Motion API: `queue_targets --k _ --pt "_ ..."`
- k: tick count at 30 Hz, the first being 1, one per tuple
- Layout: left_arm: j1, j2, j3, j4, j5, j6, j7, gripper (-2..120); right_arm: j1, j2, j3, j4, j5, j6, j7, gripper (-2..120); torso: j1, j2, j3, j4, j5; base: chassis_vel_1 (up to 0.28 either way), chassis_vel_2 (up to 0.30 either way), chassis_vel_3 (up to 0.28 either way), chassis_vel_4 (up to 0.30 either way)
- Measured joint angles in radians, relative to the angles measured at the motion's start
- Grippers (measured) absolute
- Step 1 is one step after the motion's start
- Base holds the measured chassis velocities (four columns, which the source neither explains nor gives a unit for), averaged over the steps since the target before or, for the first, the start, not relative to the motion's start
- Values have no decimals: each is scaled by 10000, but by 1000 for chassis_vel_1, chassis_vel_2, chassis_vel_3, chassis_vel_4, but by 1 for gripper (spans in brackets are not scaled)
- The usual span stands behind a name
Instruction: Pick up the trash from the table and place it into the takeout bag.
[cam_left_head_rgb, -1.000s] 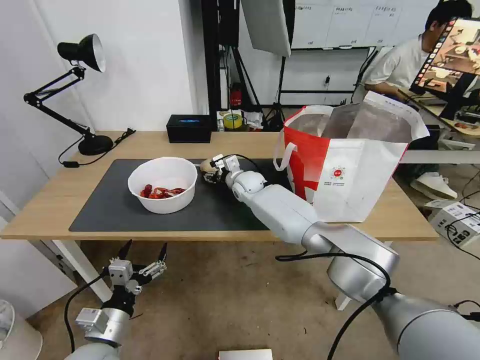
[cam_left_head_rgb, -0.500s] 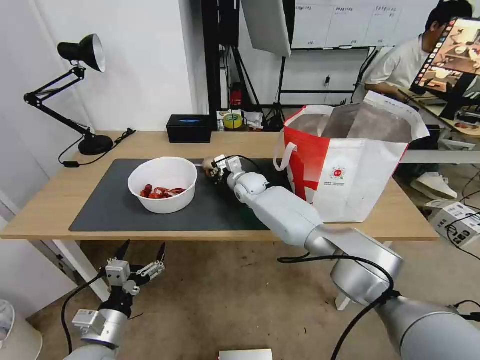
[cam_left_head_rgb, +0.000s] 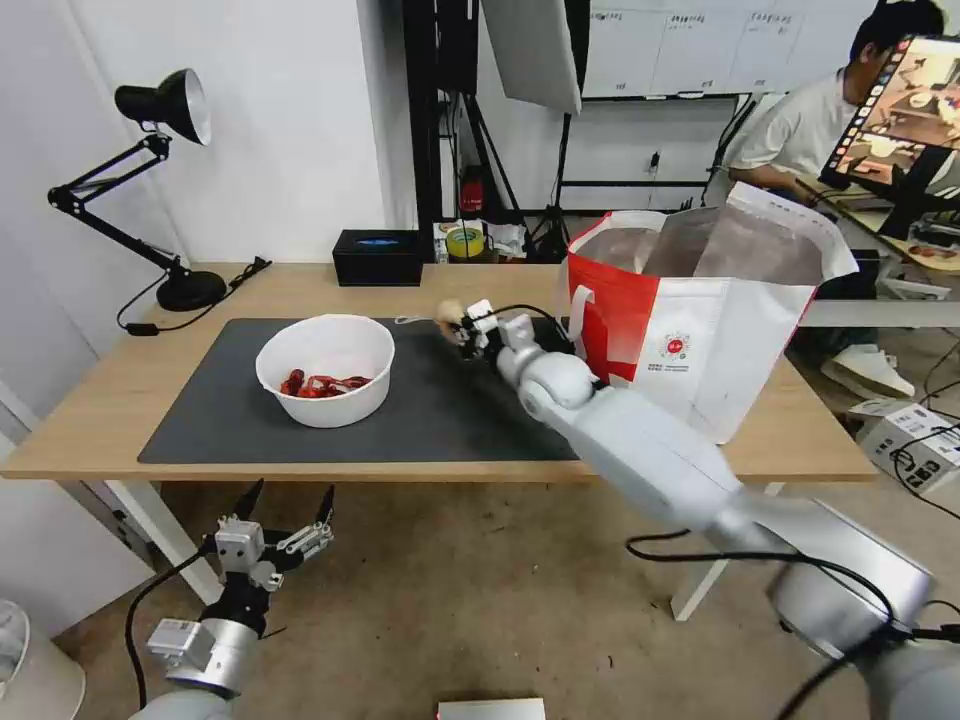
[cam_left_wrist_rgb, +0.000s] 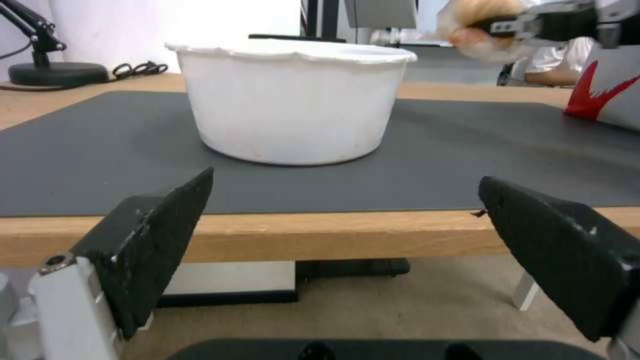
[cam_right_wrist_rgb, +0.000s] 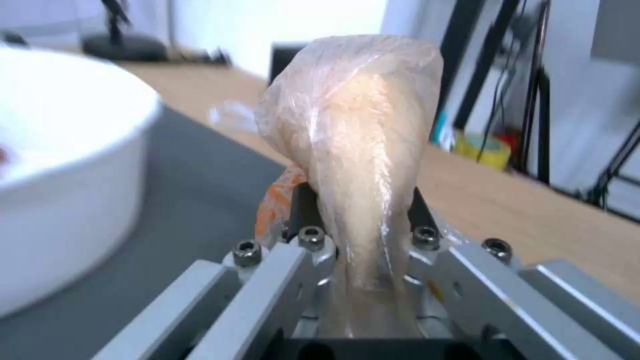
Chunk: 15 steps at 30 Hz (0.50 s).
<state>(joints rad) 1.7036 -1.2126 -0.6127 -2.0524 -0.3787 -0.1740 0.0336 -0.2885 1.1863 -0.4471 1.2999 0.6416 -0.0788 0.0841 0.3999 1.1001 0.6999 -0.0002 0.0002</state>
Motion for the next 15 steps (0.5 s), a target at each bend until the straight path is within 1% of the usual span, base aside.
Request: queue_targets --k 1,4,5,6,7,9,10,12,15 --pt "0 0 0 0 0 0 0 100 0 0 0 0 0 0 0 7 0 0 0 0 0 0 0 0 0" --pt "-23 -54 24 9 22 24 -20 100 -825 -349 381 1037 -439 934 145 7 0 1 0 1 0 0 0 0 0" --pt "-23 -54 24 9 22 24 -20 100 -825 -349 381 1037 -439 934 145 7 0 1 0 1 0 0 0 0 0" --pt "-11 -81 37 29 55 26 -20 100 -1155 -464 575 1455 -620 1278 260 7 0 0 0 1 1 0 0 0 0" --pt "-11 -81 37 29 55 26 -20 100 -1155 -464 575 1455 -620 1278 260 7 0 0 0 1 1 0 0 0 0" --pt "148 -177 74 110 208 7 -18 100 -2144 -801 1349 2683 -1423 1968 769 7 0 0 0 2 0 0 0 0 0" --pt "148 -177 74 110 208 7 -18 100 -2144 -801 1349 2683 -1423 1968 769 7 0 0 0 2 0 0 0 0 0" --pt "194 -218 112 96 292 -5 -17 100 -2591 -1429 1857 3939 -1696 2114 1161 7 0 0 0 2 -1 0 0 0 0" --pt "185 -248 134 82 310 -7 -17 100 -2667 -1634 2035 4299 -1713 2115 1355 6 -1 1 0 2 -2 0 0 0 0"
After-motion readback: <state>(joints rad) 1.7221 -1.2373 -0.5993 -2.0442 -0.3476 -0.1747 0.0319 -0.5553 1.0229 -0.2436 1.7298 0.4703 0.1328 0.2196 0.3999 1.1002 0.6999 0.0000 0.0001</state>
